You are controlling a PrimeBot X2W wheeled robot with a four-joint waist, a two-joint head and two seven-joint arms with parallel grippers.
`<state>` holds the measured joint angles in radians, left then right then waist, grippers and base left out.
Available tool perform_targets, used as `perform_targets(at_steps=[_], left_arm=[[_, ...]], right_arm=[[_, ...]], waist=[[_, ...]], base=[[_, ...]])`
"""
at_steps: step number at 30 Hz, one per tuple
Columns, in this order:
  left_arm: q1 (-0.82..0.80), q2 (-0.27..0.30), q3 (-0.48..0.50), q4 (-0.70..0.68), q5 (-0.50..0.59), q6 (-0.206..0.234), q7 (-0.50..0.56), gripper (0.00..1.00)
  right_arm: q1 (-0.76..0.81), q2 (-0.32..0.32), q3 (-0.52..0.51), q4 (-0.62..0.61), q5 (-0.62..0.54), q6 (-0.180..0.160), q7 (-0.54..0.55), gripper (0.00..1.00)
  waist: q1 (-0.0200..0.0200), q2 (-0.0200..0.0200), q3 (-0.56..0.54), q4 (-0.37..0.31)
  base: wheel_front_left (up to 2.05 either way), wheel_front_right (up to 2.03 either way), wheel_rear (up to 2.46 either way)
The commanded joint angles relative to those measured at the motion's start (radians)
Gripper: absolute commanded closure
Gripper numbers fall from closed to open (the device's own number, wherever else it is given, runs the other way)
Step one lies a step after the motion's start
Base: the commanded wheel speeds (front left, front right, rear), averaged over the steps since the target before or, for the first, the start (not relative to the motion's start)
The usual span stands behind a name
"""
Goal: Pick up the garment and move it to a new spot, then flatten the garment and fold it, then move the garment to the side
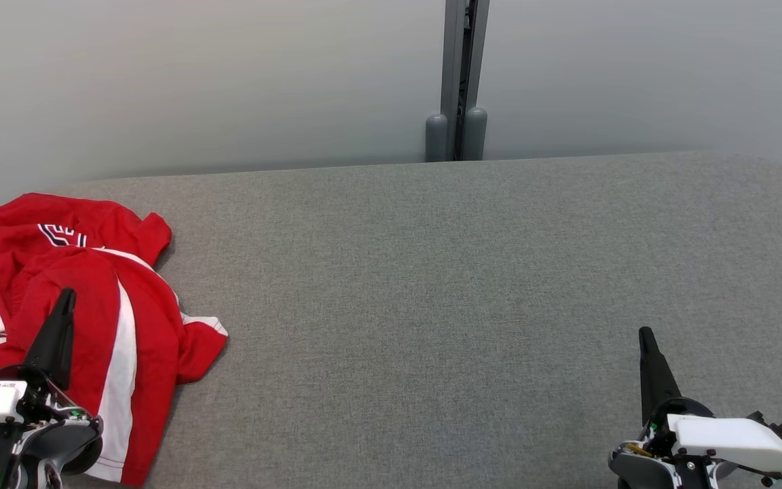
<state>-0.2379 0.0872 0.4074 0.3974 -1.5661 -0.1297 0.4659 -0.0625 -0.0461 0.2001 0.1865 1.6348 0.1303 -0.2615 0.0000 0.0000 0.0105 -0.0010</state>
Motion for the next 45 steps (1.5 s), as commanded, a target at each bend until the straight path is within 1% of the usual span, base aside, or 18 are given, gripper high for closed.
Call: perform_targets(at_steps=[1, 45], left_arm=[[-0.014, 0.008, 0.001, -0.002, -0.002, -0.003, -0.002, 1.0], [-0.015, 0.008, 0.001, -0.002, -0.002, -0.003, -0.002, 1.0]], right_arm=[[-0.008, -0.007, -0.003, 0.0, 0.001, 0.001, -0.001, 1.0], [-0.008, -0.007, -0.003, 0.0, 0.001, 0.001, -0.001, 1.0]], waist=[[0.0, 0.0, 0.0, 0.0], [0.0, 0.0, 0.0, 0.0]], base=[[0.0, 0.0, 0.0], [0.0, 0.0, 0.0]])
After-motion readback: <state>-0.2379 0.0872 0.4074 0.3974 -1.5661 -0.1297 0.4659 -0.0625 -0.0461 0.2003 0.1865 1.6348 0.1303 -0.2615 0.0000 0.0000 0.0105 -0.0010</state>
